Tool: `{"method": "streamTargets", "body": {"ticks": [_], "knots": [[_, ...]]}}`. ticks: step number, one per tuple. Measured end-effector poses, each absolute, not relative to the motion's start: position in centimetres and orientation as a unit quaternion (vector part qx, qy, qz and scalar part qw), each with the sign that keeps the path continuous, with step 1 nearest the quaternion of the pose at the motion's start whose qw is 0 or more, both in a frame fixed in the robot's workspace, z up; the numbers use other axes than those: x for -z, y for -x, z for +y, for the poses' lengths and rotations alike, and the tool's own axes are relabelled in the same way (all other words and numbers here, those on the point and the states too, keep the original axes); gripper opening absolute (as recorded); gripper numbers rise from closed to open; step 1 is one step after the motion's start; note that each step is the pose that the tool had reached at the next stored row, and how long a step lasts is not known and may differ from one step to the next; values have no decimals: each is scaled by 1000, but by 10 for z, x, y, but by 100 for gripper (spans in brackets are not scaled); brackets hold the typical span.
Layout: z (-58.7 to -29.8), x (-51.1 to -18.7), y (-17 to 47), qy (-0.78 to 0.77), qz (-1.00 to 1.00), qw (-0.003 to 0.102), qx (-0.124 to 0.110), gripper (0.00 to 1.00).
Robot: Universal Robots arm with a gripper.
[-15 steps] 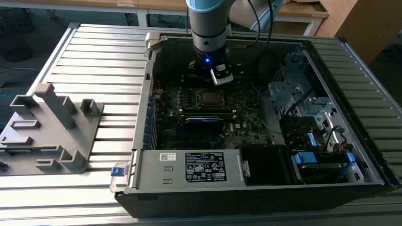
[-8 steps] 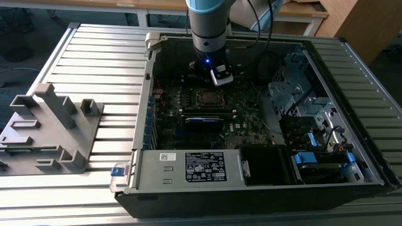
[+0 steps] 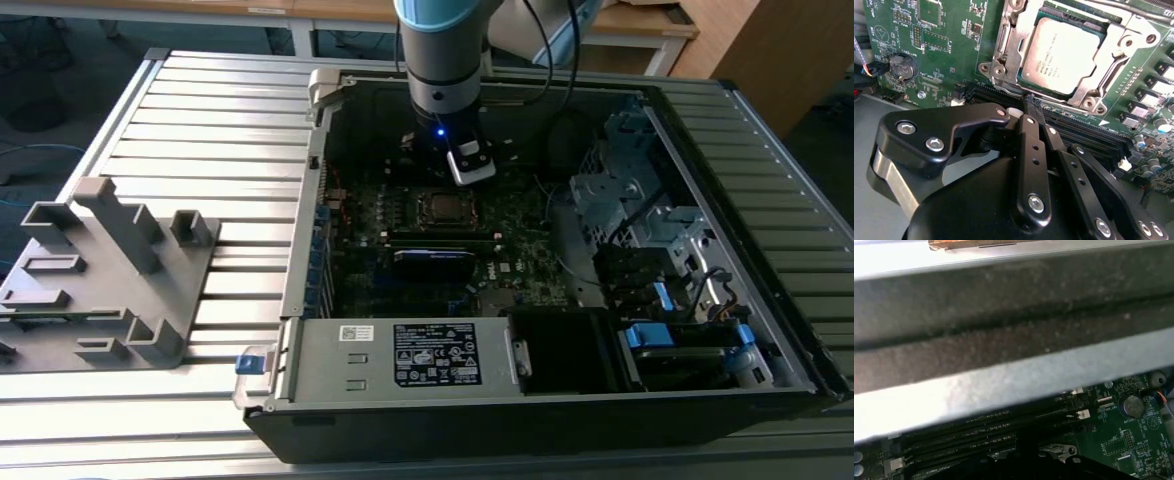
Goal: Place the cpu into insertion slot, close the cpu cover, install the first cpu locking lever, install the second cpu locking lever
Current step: 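Install the first cpu locking lever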
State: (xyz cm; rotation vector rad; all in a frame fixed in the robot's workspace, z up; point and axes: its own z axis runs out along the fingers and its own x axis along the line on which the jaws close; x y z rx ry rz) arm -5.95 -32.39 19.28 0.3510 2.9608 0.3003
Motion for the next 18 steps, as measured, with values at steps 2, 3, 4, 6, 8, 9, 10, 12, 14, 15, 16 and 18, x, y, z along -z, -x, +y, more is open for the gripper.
{"method": "streamTargets", "body": {"ticks": [2,3,4,6,8,9,10,12,14,15,16,18], "knots": [[-324,-193,59,-117,985,73,-100,11],[-324,-193,59,-117,985,73,-100,11],[-324,-193,59,-117,985,73,-100,11],[-324,-192,59,-117,985,72,-100,11],[-324,-192,57,-117,985,72,-100,11],[-324,-192,56,-117,985,73,-100,11],[-324,-192,55,-117,985,73,-100,11],[-323,-192,53,-117,985,73,-101,11],[-324,-192,52,-117,985,73,-100,11],[-324,-192,52,-117,985,73,-100,11],[-324,-192,52,-117,985,73,-100,11],[-324,-192,52,-117,985,73,-101,11]]}}
